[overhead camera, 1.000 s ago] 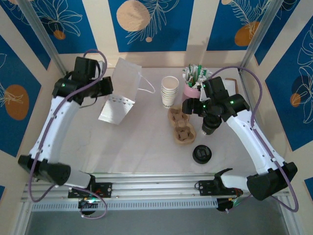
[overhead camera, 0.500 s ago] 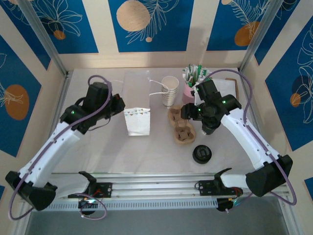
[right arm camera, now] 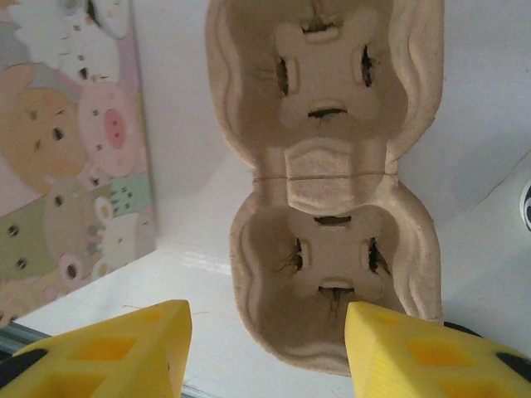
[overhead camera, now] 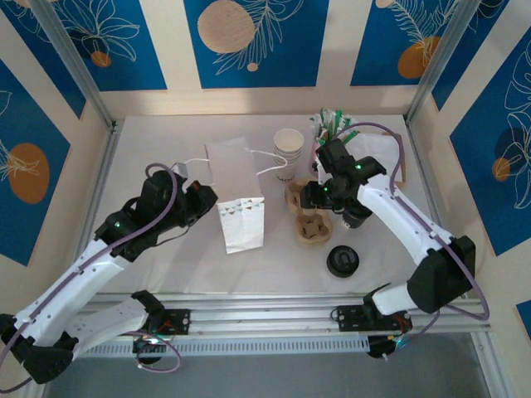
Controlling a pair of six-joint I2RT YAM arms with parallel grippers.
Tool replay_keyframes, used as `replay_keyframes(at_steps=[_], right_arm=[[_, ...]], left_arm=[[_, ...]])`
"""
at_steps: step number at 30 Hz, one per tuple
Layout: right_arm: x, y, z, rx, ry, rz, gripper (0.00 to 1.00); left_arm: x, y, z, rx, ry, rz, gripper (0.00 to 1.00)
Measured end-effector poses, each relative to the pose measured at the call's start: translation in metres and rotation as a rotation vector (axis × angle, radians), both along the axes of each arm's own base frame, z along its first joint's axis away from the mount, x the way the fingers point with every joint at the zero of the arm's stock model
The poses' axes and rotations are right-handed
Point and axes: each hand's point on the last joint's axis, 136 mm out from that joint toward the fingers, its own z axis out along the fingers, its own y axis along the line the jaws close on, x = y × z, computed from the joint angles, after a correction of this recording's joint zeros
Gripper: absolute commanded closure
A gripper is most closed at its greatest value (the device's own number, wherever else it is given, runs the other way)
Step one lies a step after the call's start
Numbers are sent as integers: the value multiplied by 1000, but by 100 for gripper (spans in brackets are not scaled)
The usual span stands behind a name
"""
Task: Pack the takeout coffee
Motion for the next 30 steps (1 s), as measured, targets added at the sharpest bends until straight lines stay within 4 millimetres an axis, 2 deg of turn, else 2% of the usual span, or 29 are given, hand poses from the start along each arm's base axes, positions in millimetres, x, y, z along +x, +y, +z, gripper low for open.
replay_keyframes(at_steps=[5, 13, 23, 24, 28, 30], right_arm=[[3, -1, -16, -35, 44, -8, 48], [5, -4, -30, -75, 78, -16, 51], [8, -1, -37, -89, 55, 16, 49], [7, -1, -39, -91, 58, 17, 48], [6, -3, -45, -101, 61, 22, 46], [6, -3, -45, -101, 59, 21, 46]], left_arm=[[-5, -6, 5, -52, 7, -2, 100], [-13, -12, 2, -83, 39, -8, 100], [-33, -27, -10, -32, 62, -56, 100], [-34, -28, -12, -19, 65, -58, 96], [-34, -23, -14, 23, 54, -45, 54], [-34, -19, -16, 51, 43, -43, 41]])
